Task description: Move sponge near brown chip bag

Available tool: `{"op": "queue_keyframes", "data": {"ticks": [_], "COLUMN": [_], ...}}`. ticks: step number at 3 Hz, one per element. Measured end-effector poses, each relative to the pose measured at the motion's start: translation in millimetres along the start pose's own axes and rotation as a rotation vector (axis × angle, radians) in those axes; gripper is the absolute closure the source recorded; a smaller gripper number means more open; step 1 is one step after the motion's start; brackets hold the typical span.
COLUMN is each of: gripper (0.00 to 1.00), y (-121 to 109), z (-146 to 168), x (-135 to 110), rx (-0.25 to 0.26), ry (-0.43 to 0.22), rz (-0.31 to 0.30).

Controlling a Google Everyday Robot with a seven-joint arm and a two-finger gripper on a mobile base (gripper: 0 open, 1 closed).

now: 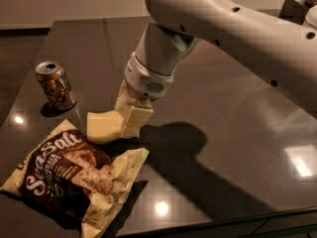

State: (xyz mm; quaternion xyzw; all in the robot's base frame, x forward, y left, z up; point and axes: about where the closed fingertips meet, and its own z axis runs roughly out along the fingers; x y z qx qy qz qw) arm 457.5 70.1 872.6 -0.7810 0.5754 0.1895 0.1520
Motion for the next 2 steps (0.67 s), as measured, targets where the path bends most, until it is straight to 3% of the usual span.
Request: {"op": "queue_keyframes", "data": {"ticks": [1,2], "gripper": [0.00,0.00], "y": [0.3,0.3], "z": [0.6,0.6], "x": [-1.2,-1.3], "rx": [0.000,0.000], "ry": [0.001,0.001], "rz": [-0.002,-0.002]}}
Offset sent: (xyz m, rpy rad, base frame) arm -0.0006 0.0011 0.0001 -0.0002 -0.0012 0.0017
